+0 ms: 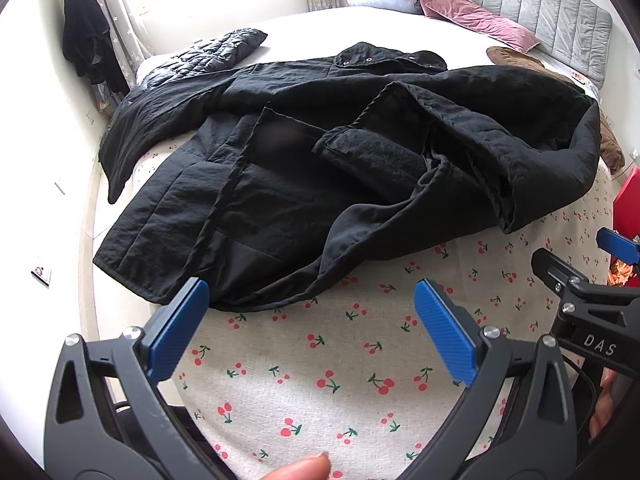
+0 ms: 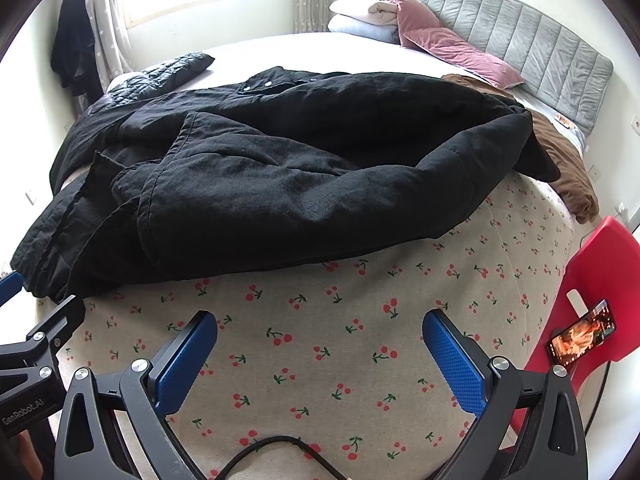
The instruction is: Fold large clothes
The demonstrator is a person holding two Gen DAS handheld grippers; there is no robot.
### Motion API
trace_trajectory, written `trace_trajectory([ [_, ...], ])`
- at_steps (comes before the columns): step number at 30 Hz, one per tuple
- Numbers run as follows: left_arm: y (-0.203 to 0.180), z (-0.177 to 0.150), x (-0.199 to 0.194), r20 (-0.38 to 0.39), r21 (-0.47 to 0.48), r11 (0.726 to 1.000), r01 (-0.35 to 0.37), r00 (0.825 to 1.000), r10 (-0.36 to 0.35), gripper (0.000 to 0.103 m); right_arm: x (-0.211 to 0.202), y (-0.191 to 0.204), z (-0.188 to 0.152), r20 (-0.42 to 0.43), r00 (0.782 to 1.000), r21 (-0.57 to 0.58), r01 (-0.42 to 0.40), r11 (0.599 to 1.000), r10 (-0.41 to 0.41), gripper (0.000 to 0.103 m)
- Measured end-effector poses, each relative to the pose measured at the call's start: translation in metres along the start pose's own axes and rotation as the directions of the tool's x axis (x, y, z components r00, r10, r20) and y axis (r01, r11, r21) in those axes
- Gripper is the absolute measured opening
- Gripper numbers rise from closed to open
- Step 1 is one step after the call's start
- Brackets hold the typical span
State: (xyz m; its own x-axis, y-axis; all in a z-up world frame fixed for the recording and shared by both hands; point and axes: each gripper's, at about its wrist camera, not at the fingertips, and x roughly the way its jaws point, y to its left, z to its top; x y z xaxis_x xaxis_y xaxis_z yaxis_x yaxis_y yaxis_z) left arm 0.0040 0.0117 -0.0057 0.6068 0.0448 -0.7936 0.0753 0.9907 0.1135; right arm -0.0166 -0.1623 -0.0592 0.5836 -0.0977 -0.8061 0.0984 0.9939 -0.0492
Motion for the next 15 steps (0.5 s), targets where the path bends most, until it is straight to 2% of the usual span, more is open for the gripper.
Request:
trace_trajectory([
  [15, 0.0038, -0.0011, 0.0028, 0.002, -0.003, 1.000, -0.012, 1.000, 0.012, 0.102, 0.0023, -0.0015, -0.0020, -0.007, 1.000, -0.004, 0.010, 1.000, -0.010, 0.103],
])
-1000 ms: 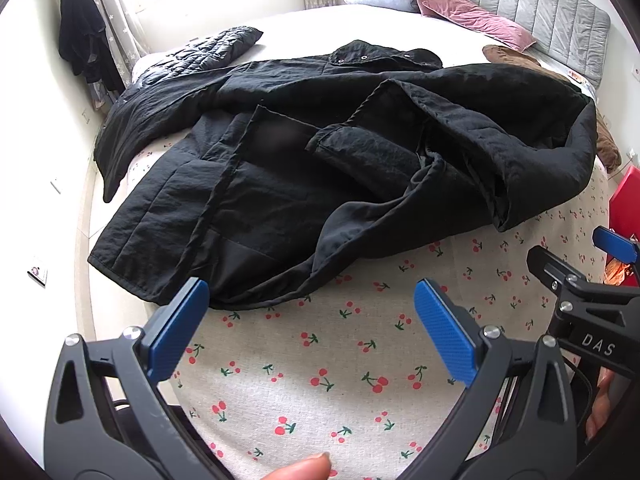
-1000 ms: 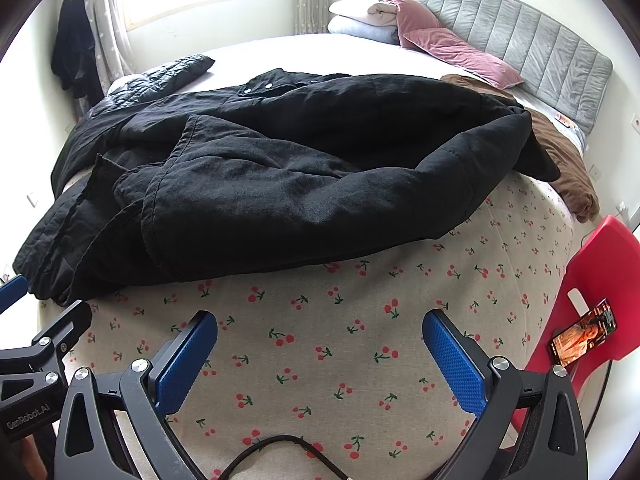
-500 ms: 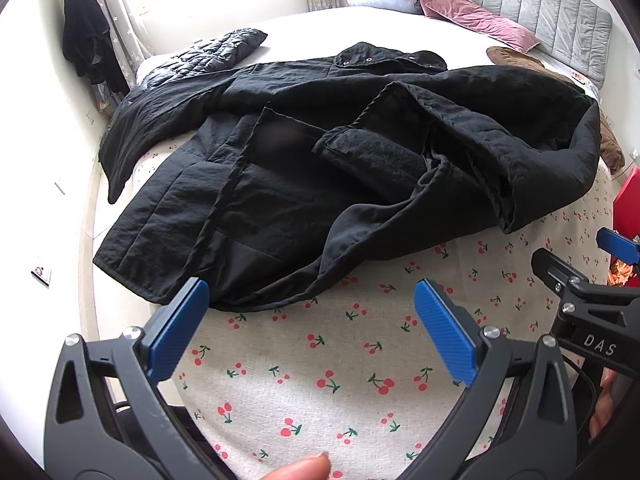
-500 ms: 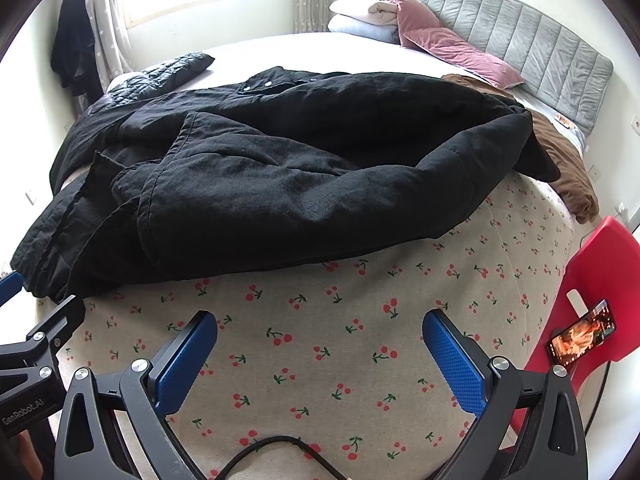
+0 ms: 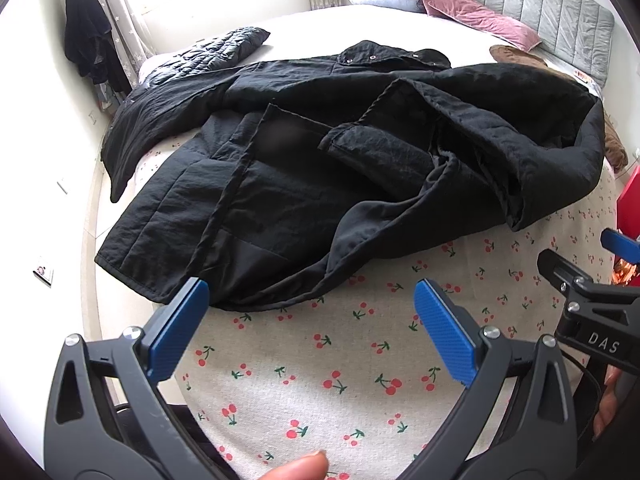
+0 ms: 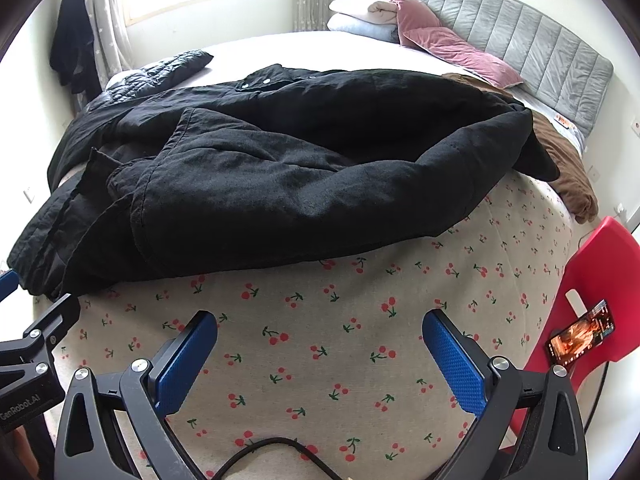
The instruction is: Fold large clothes
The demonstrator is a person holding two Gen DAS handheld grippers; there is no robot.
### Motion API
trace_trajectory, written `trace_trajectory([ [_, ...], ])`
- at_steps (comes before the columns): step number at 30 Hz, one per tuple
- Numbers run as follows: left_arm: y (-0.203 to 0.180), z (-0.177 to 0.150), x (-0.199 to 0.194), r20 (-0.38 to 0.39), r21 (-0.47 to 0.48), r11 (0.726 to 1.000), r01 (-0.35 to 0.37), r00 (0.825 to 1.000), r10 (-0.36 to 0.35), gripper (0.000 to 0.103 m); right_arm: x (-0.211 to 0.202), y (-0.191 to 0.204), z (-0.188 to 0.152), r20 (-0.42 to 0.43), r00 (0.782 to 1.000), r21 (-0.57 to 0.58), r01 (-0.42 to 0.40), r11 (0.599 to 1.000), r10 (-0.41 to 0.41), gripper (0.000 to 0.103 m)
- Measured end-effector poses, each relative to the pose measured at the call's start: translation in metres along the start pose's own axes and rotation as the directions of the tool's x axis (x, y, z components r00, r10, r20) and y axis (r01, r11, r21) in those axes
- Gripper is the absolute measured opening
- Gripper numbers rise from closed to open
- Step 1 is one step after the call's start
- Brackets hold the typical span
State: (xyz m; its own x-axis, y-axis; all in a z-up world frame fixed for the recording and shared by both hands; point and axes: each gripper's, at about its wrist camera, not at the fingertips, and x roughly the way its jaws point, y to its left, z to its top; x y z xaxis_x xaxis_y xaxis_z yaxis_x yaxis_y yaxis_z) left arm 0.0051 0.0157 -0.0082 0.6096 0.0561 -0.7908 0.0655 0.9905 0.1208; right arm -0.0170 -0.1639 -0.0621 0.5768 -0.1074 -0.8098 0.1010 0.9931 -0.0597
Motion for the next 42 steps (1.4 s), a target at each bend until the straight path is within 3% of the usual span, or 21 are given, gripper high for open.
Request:
trace_trajectory([
  [9, 0.000, -0.001, -0.001, 0.006, 0.016, 1.000, -0.009, 1.000, 0.009, 0.102, -0.003, 0.002, 0.000, 0.017, 1.000, -0.002, 0.008, 1.000, -0.008, 0.103],
  [14, 0.004, 0.002, -0.002, 0.031, 0.027, 0.999, 0.019, 0.999, -0.020, 0.102, -0.006, 0.003, 0.004, 0.020, 1.000, -0.007, 0.000, 1.000, 0.000, 0.103],
  [18, 0.002, 0.008, -0.012, 0.123, 0.120, 0.992, 0.046, 0.990, -0.061, 0.102, -0.018, 0.004, 0.016, 0.056, 0.998, -0.055, 0.004, 0.998, -0.001, 0.103],
  [22, 0.006, 0.025, -0.014, 0.061, 0.222, 0.966, 0.134, 0.987, -0.151, 0.102, -0.036, -0.002, 0.041, 0.078, 0.995, -0.120, -0.051, 0.991, 0.060, 0.103],
  [24, 0.014, 0.042, -0.012, -0.004, 0.262, 0.945, 0.196, 0.979, -0.202, 0.102, -0.042, -0.009, 0.061, 0.061, 0.994, -0.144, -0.083, 0.986, 0.093, 0.103],
  [29, 0.040, 0.092, -0.003, -0.079, 0.261, 0.925, 0.274, 0.962, -0.263, 0.102, -0.050, -0.023, 0.123, 0.003, 0.988, -0.195, -0.148, 0.970, 0.151, 0.103],
  [32, 0.052, 0.132, 0.013, -0.143, 0.267, 0.901, 0.343, 0.938, -0.315, 0.102, -0.046, -0.032, 0.161, -0.045, 0.980, -0.218, -0.199, 0.955, 0.194, 0.103],
  [35, 0.060, 0.172, 0.039, -0.187, 0.282, 0.896, 0.343, 0.936, -0.299, 0.102, -0.026, -0.044, 0.207, -0.141, 0.953, -0.198, -0.294, 0.935, 0.269, 0.103],
  [38, 0.068, 0.216, 0.080, -0.236, 0.283, 0.899, 0.334, 0.933, -0.272, 0.102, 0.007, -0.054, 0.248, -0.253, 0.937, -0.188, -0.292, 0.938, 0.241, 0.103],
  [40, 0.077, 0.243, 0.114, -0.276, 0.266, 0.904, 0.334, 0.925, -0.261, 0.102, 0.039, -0.063, 0.274, -0.332, 0.908, -0.145, -0.317, 0.937, 0.255, 0.103],
  [42, 0.085, 0.271, 0.149, -0.277, 0.254, 0.915, 0.315, 0.930, -0.243, 0.102, 0.067, -0.070, 0.295, -0.375, 0.893, -0.115, -0.313, 0.943, 0.251, 0.103],
])
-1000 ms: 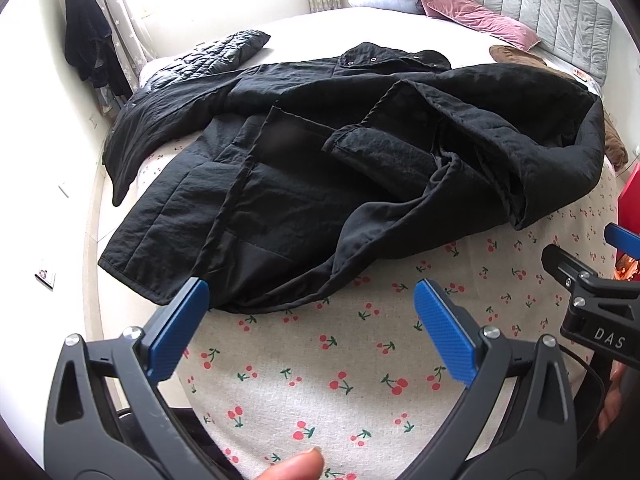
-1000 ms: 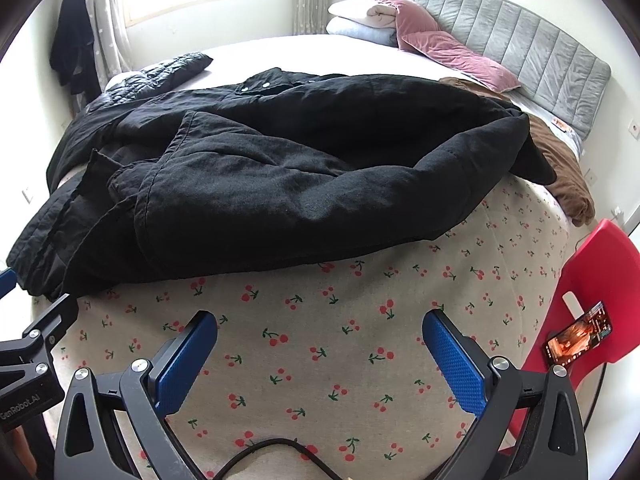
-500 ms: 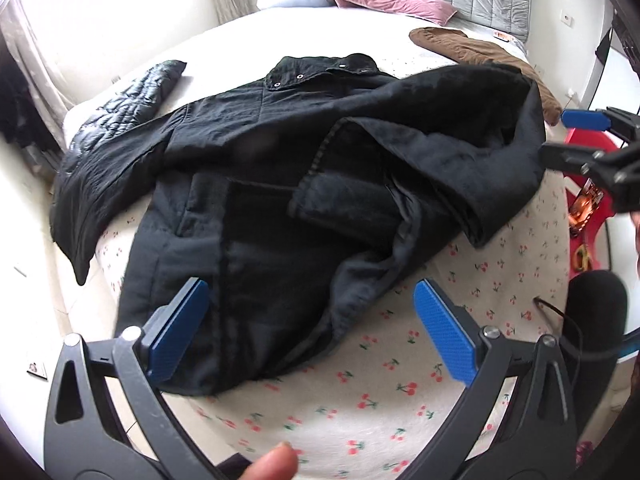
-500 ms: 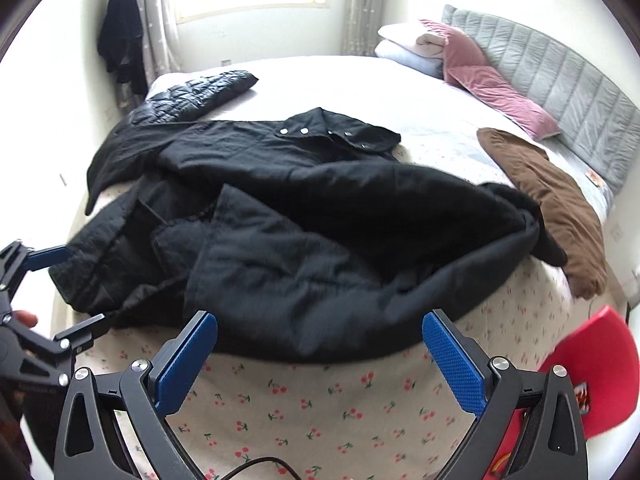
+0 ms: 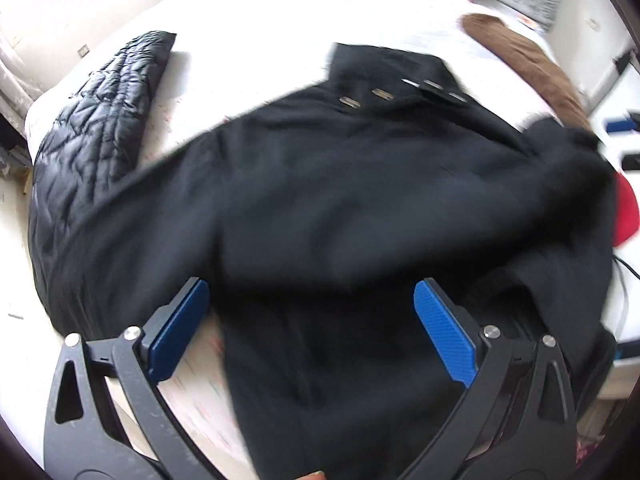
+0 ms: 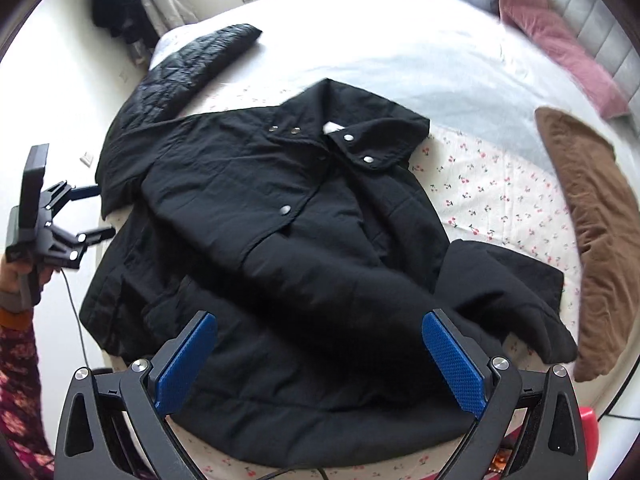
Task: Fold large clothes
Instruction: 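Grasp the black coat collar with both tools and lift it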
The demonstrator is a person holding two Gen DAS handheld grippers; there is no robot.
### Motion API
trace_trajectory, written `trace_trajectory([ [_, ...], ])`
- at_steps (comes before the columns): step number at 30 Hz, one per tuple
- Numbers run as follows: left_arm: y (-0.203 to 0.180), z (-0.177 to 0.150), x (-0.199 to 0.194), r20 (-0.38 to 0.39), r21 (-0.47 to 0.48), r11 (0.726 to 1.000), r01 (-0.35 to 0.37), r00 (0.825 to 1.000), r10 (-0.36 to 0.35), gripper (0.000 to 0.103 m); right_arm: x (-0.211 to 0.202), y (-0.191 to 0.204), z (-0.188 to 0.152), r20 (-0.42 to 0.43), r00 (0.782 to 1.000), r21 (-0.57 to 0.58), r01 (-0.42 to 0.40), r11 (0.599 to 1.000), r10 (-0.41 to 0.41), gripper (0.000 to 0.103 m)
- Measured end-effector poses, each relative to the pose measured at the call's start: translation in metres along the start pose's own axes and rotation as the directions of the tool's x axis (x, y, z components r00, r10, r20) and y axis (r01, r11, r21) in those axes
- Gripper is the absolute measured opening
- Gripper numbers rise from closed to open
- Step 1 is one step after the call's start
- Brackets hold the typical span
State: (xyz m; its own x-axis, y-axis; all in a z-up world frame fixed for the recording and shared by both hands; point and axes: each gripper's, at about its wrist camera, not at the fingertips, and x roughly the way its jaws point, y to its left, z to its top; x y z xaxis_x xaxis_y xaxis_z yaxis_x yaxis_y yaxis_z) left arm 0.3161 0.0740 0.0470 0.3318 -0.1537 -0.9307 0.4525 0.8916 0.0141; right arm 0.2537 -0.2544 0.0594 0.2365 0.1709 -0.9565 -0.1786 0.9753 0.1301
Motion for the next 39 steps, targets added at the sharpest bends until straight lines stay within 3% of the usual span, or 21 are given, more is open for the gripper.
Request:
trace_trajectory([
  [3, 0.039, 0.043, 0.036, 0.032, -0.029, 0.999, -0.015, 0.999, 0.016, 0.102, 0.034, -0.029, 0.037, -0.075, 0.997, 0.050, 0.000, 0.999, 0.004, 0.103],
  [8, 0.086, 0.096, 0.092, 0.052, -0.059, 0.996, 0.064, 0.997, -0.061, 0.097, 0.105, -0.076, 0.083, -0.205, 0.977, 0.105, 0.087, 0.991, -0.064, 0.100],
  [11, 0.097, 0.115, 0.116, 0.070, -0.062, 0.993, 0.100, 0.993, -0.096, 0.096, 0.133, -0.105, 0.101, -0.204, 0.978, 0.164, 0.067, 0.984, -0.033, 0.096],
  [15, 0.108, 0.122, 0.149, 0.064, -0.086, 0.983, 0.162, 0.985, -0.157, 0.096, 0.162, -0.132, 0.113, -0.155, 0.987, 0.243, 0.001, 0.970, 0.038, 0.092],
  [19, 0.110, 0.109, 0.180, -0.002, -0.124, 0.973, 0.195, 0.981, -0.196, 0.093, 0.200, -0.130, 0.112, -0.155, 0.984, 0.252, -0.046, 0.967, 0.088, 0.081],
  [22, 0.094, 0.096, 0.177, 0.002, -0.075, 0.982, 0.172, 0.985, -0.173, 0.087, 0.203, -0.112, 0.108, -0.111, 0.994, 0.181, 0.004, 0.983, 0.016, 0.073],
  [24, 0.088, 0.091, 0.170, -0.011, -0.093, 0.983, 0.160, 0.987, -0.162, 0.071, 0.196, -0.105, 0.104, -0.090, 0.996, 0.186, -0.005, 0.982, 0.022, 0.032],
  [25, 0.088, 0.090, 0.167, -0.014, -0.105, 0.981, 0.162, 0.986, -0.164, 0.065, 0.192, -0.099, 0.100, -0.082, 0.997, 0.186, 0.013, 0.982, 0.002, 0.024],
  [27, 0.086, 0.086, 0.158, -0.010, -0.138, 0.974, 0.178, 0.983, -0.181, 0.033, 0.184, -0.083, 0.093, -0.049, 0.997, 0.143, 0.072, 0.987, -0.066, 0.011],
  [29, 0.081, 0.083, 0.149, 0.002, -0.165, 0.970, 0.179, 0.983, -0.181, 0.021, 0.172, -0.064, 0.087, -0.002, 0.986, 0.101, 0.167, 0.981, -0.168, 0.009],
  [32, 0.069, 0.083, 0.124, 0.083, -0.151, 0.983, 0.108, 0.992, -0.097, 0.018, 0.142, -0.035, 0.089, 0.122, 0.925, 0.028, 0.358, 0.933, -0.359, 0.007],
  [34, 0.069, 0.089, 0.102, 0.170, -0.184, 0.975, 0.126, 0.981, -0.095, 0.017, 0.115, -0.033, 0.100, 0.210, 0.889, 0.060, 0.403, 0.913, -0.406, 0.007],
  [36, 0.069, 0.102, 0.074, 0.279, -0.205, 0.972, 0.116, 0.959, -0.055, 0.017, 0.089, -0.035, 0.119, 0.280, 0.847, 0.119, 0.435, 0.892, -0.451, 0.007],
  [39, 0.073, 0.125, 0.037, 0.423, -0.261, 0.959, 0.110, 0.906, 0.011, 0.017, 0.044, -0.030, 0.155, 0.416, 0.748, 0.184, 0.488, 0.853, -0.517, 0.007],
])
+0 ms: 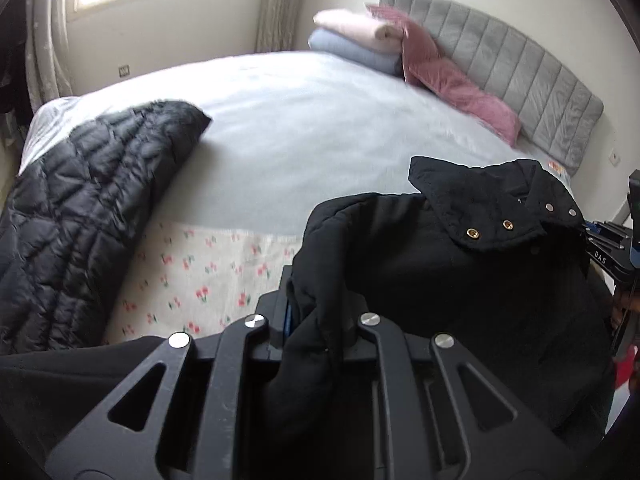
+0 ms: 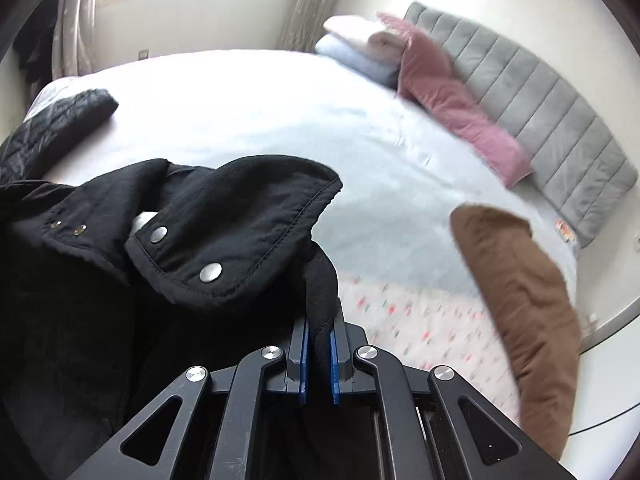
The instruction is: Fold large clothes
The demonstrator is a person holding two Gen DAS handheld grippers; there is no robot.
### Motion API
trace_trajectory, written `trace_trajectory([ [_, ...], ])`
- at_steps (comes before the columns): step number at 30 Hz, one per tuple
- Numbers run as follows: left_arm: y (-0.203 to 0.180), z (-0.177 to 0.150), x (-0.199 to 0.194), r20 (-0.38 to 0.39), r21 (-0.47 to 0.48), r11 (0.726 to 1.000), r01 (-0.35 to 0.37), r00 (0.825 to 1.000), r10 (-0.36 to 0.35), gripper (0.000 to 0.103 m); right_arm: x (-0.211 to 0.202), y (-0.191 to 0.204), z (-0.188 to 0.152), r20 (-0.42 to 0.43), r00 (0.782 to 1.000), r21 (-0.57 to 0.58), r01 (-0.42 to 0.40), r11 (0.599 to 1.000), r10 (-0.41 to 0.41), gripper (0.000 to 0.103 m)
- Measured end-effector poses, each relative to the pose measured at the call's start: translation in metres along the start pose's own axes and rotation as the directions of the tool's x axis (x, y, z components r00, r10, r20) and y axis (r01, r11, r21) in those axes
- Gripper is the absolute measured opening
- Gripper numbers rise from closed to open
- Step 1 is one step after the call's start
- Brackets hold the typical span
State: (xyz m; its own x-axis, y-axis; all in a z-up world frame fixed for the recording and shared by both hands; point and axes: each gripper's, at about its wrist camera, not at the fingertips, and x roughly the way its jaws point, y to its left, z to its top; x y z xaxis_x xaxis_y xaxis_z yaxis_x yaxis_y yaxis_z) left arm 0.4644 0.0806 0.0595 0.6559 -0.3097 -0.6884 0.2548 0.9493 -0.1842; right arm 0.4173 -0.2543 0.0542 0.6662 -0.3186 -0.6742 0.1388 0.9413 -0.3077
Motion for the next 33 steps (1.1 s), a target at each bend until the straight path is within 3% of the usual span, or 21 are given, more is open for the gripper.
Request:
trace_trajectory([
  [2, -0.004, 0.020, -0.001, 0.074, -0.043, 0.998, -0.041, 0.996, 0.044, 0.021, 0.002, -0.001, 0.029, 0.052, 0.999, 0.045, 0.004, 0.999, -0.006, 0.010],
  [6, -0.002, 0.026, 0.012, 0.049, -0.071, 0.982, -0.176, 0.982, 0.180, 0.062, 0.012, -0.012, 0.052, -0.012, 0.999, 0.153, -0.040, 0.987, 0.042, 0.037],
  [9, -0.001, 0.015, 0.006, 0.011, -0.074, 0.986, -0.150, 0.989, 0.151, 0.070, -0.012, -0.015, 0.052, 0.010, 0.997, 0.146, -0.083, 0.986, 0.083, 0.060],
  [13, -0.012, -0.009, -0.014, -0.050, -0.031, 0.992, -0.122, 0.991, 0.121, 0.075, -0.032, -0.032, 0.036, -0.044, 0.995, 0.107, -0.080, 0.991, 0.085, 0.061],
  [16, -0.021, -0.030, -0.042, -0.096, 0.000, 0.996, -0.088, 0.992, 0.088, 0.075, -0.045, -0.053, 0.001, -0.084, 0.993, 0.114, -0.077, 0.991, 0.086, 0.063],
  [19, -0.026, -0.056, -0.071, -0.131, 0.009, 0.999, -0.031, 0.991, 0.032, 0.084, -0.058, -0.076, -0.038, -0.121, 0.987, 0.141, -0.087, 0.986, 0.104, 0.067],
  [24, -0.034, -0.105, -0.115, -0.217, 0.023, 0.998, 0.055, 0.975, -0.049, 0.084, -0.097, -0.079, -0.088, -0.186, 0.967, 0.136, -0.152, 0.979, 0.176, 0.069],
  [28, -0.034, -0.141, -0.149, -0.248, 0.001, 0.992, 0.130, 0.960, -0.126, 0.084, -0.131, -0.066, -0.121, -0.230, 0.934, 0.141, -0.245, 0.959, 0.272, 0.069],
  [31, -0.032, -0.168, -0.169, -0.272, -0.031, 0.978, 0.205, 0.940, -0.206, 0.084, -0.157, -0.050, -0.138, -0.235, 0.897, 0.163, -0.344, 0.925, 0.375, 0.070],
  [33, -0.032, -0.184, -0.177, -0.287, -0.045, 0.975, 0.218, 0.932, -0.222, 0.084, -0.172, -0.034, -0.148, -0.248, 0.867, 0.181, -0.397, 0.900, 0.432, 0.070],
])
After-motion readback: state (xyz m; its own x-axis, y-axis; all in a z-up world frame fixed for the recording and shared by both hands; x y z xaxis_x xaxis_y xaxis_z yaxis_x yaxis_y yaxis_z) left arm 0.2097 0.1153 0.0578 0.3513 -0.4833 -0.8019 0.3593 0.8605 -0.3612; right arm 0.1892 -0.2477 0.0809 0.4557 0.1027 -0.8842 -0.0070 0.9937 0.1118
